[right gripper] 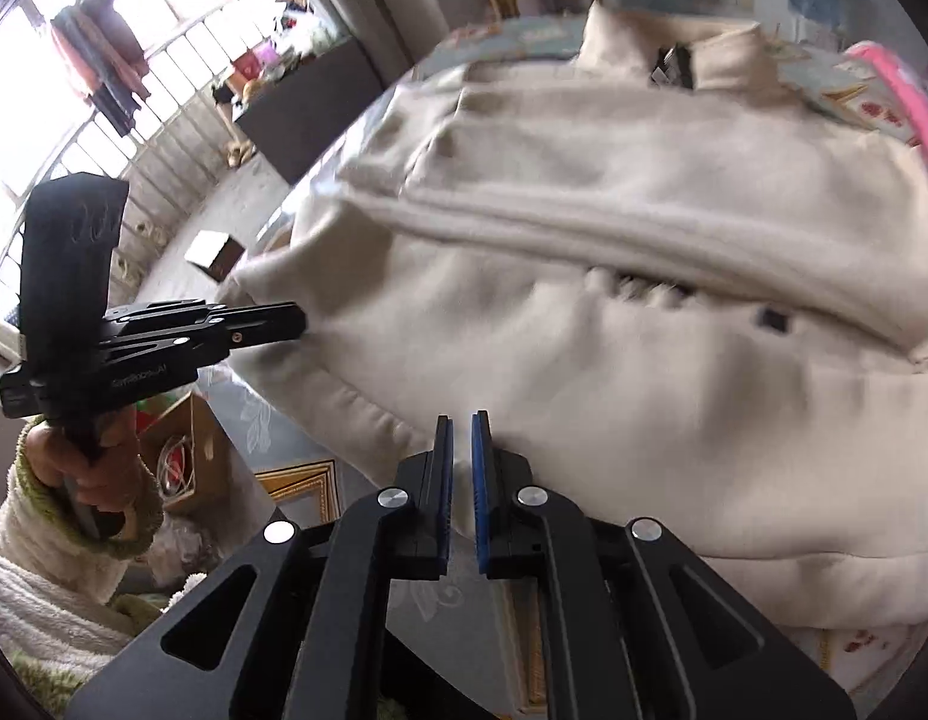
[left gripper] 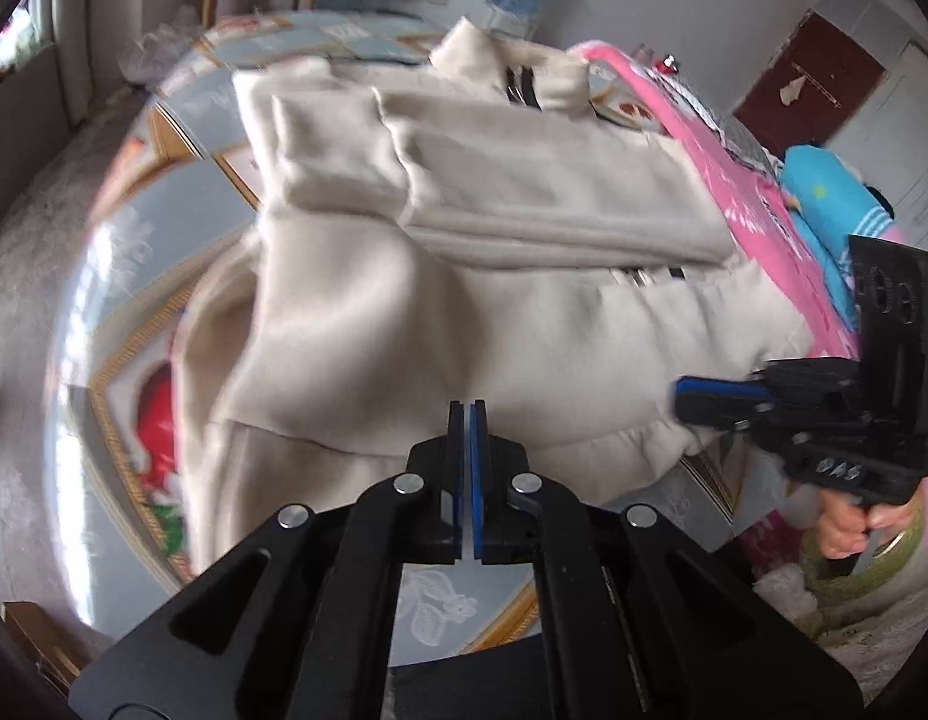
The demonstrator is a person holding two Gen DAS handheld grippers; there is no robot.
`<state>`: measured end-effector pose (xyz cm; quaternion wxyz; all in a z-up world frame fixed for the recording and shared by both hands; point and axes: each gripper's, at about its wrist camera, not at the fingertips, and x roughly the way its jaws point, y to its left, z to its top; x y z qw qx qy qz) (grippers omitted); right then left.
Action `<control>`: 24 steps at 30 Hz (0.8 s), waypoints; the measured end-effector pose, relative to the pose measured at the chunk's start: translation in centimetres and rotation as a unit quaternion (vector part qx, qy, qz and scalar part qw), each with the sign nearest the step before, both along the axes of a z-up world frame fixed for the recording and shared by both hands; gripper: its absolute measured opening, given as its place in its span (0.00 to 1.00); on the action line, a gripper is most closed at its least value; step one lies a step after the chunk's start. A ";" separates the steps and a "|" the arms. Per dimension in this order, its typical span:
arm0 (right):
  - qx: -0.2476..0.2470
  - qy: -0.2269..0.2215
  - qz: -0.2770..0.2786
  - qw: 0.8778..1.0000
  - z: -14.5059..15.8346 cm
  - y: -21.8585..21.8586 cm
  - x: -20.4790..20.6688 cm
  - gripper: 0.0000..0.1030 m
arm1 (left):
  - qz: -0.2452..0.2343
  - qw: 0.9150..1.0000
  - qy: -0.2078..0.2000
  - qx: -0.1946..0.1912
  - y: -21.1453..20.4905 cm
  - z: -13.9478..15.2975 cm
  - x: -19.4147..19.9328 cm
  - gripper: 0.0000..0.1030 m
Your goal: Fold large clothes
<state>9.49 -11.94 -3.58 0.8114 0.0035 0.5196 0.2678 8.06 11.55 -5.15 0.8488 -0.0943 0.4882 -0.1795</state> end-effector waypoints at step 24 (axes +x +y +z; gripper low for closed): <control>0.066 -0.007 -0.126 0.990 8.1 -13.2 14.9 0.64 | 0.133 0.990 0.005 0.042 3.0 6.4 13.0 0.36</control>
